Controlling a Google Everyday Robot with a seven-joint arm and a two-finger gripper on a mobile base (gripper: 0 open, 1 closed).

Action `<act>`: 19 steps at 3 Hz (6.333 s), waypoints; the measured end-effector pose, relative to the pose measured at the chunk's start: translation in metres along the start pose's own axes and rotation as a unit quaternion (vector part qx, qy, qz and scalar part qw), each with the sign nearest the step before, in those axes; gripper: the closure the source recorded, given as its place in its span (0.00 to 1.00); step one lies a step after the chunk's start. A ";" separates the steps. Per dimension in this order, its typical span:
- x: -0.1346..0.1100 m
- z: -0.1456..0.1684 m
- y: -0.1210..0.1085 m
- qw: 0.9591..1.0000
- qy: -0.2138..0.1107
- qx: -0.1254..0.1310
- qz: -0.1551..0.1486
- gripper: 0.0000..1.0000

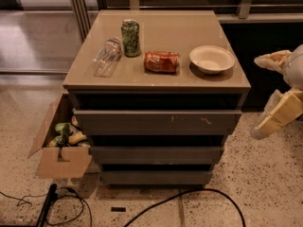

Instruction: Open top drawer

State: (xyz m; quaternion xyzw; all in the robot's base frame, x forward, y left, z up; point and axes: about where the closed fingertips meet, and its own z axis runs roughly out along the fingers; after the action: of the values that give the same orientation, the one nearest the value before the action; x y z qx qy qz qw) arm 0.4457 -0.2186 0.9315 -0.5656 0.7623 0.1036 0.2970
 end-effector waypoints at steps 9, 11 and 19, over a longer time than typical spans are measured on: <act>0.033 0.173 0.027 0.997 -0.076 0.014 -0.027 0.00; 0.058 0.207 0.010 0.998 -0.049 0.023 -0.007 0.00; 0.041 0.226 -0.001 0.992 -0.072 0.092 -0.038 0.00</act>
Offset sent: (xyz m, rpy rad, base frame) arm -0.0056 0.0248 -0.0033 0.1107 0.0578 0.1038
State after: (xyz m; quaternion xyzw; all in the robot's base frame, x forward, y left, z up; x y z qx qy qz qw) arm 0.5153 -0.1403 0.7268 -0.5552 0.7234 0.0623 0.4056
